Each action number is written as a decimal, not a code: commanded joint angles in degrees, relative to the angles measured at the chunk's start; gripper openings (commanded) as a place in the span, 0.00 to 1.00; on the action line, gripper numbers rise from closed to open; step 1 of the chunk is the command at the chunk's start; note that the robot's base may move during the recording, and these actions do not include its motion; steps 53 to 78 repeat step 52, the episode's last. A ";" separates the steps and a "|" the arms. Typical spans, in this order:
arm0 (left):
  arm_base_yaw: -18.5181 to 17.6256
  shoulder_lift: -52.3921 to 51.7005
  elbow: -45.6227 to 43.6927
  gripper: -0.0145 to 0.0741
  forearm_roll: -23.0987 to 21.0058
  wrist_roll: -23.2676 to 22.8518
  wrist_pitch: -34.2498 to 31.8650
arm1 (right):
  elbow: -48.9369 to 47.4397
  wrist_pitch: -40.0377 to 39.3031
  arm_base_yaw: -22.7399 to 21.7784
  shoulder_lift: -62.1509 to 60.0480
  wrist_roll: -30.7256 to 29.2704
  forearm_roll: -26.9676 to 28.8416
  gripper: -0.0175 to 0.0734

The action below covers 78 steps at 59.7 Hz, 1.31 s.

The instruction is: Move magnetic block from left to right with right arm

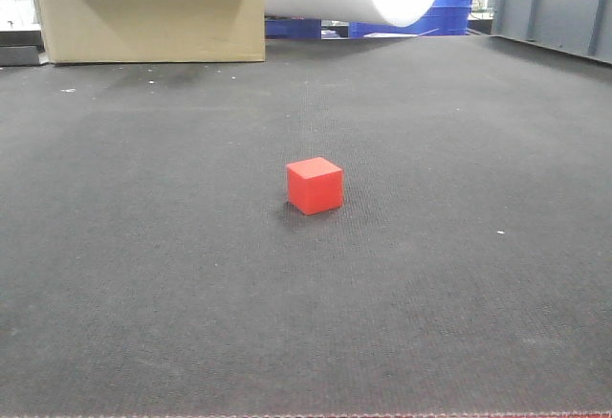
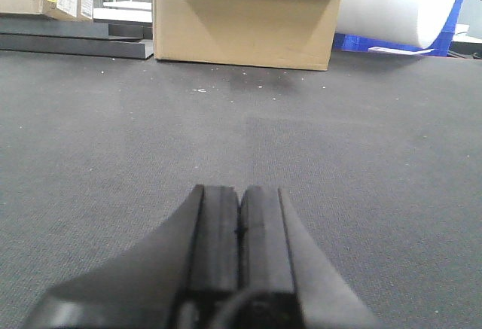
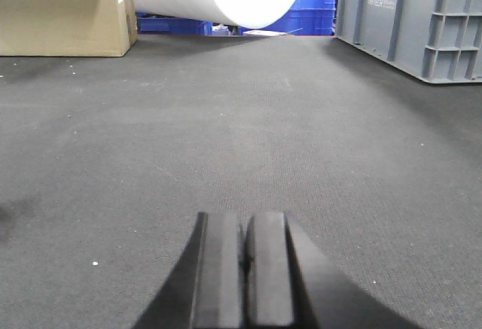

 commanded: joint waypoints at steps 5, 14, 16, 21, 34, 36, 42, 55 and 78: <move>-0.18 -0.60 0.48 0.03 0.00 -0.38 -5.20 | -0.28 -4.85 -0.37 -1.17 0.02 -0.50 0.31; -0.18 -0.60 0.48 0.03 0.00 -0.38 -5.20 | -0.28 -4.85 -0.37 -1.17 0.02 -0.50 0.31; -0.18 -0.60 0.48 0.03 0.00 -0.38 -5.20 | -0.28 -4.85 -0.37 -1.17 0.02 -0.50 0.31; -0.18 -0.60 0.48 0.03 0.00 -0.38 -5.20 | -0.28 -4.85 -0.37 -1.17 0.02 -0.50 0.31; -0.18 -0.60 0.48 0.03 0.00 -0.38 -5.20 | -0.28 -4.85 -0.37 -1.17 0.02 -0.50 0.31; -0.18 -0.60 0.48 0.03 0.00 -0.38 -5.20 | -0.28 -4.85 -0.37 -1.17 0.02 -0.50 0.31; -0.18 -0.60 0.48 0.03 0.00 -0.38 -5.20 | -0.28 -4.85 -0.37 -1.17 0.02 -0.50 0.31; -0.18 -0.60 0.48 0.03 0.00 -0.38 -5.20 | -0.28 -4.85 -0.37 -1.17 0.02 -0.50 0.31; -0.18 -0.60 0.48 0.03 0.00 -0.38 -5.20 | -0.28 -4.85 -0.37 -1.17 0.02 -0.50 0.31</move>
